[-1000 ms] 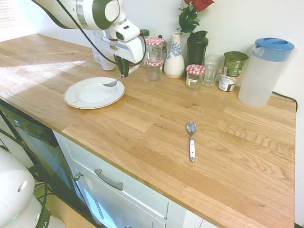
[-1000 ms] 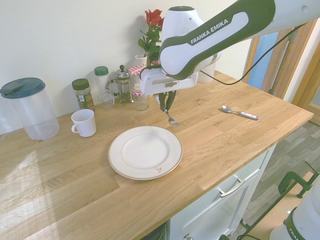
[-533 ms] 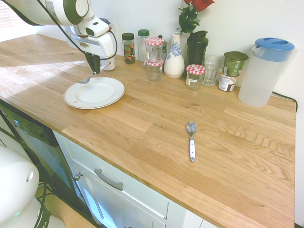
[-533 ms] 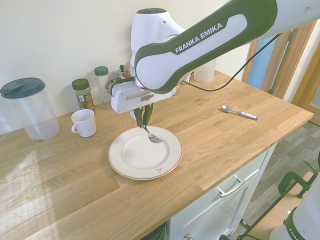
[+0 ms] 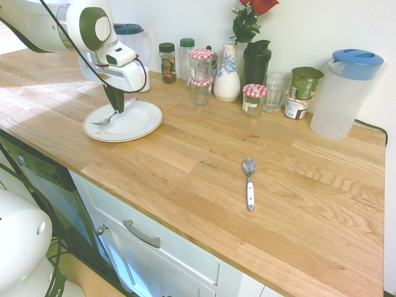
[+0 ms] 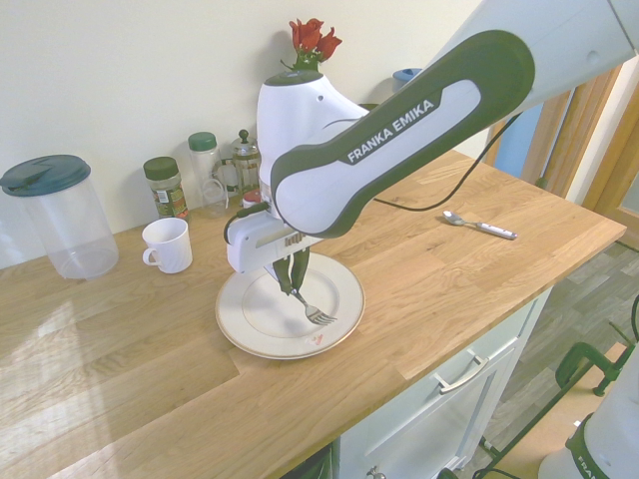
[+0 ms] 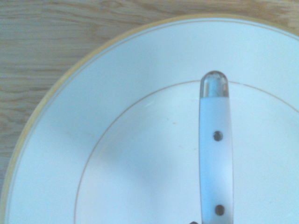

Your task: Put the fork into the plate

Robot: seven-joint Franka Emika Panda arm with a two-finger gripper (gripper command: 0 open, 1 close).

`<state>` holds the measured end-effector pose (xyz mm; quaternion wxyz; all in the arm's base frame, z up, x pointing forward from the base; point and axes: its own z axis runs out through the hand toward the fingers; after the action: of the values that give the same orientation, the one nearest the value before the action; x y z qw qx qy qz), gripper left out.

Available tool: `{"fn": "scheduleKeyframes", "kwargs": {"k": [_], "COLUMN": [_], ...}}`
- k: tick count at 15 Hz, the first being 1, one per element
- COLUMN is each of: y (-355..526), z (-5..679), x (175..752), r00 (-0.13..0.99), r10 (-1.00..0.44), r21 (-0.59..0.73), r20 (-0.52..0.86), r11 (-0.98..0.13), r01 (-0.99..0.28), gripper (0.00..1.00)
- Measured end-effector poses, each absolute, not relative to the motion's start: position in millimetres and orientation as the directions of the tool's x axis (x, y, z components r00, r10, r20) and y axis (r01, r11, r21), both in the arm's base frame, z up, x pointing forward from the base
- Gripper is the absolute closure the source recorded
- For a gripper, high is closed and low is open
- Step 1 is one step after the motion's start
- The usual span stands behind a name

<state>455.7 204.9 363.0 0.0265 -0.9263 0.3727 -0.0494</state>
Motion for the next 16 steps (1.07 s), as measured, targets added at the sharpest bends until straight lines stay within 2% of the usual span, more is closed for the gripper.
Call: {"fn": "scheduleKeyframes", "kwargs": {"k": [9, 10, 16], "y": [198.9, 198.5, 198.6], "z": [348.0, 346.3, 344.2], "x": [455.3, 454.3, 453.4], "r00": [0.719, 0.722, 0.727], "r10": [-0.692, -0.689, -0.682], "r21": [-0.057, -0.055, -0.046], "r20": [0.065, 0.069, 0.075], "r11": [-0.721, -0.725, -0.731], "r01": [-0.69, -0.687, -0.681], "gripper": [1.0, 0.0, 0.0]}}
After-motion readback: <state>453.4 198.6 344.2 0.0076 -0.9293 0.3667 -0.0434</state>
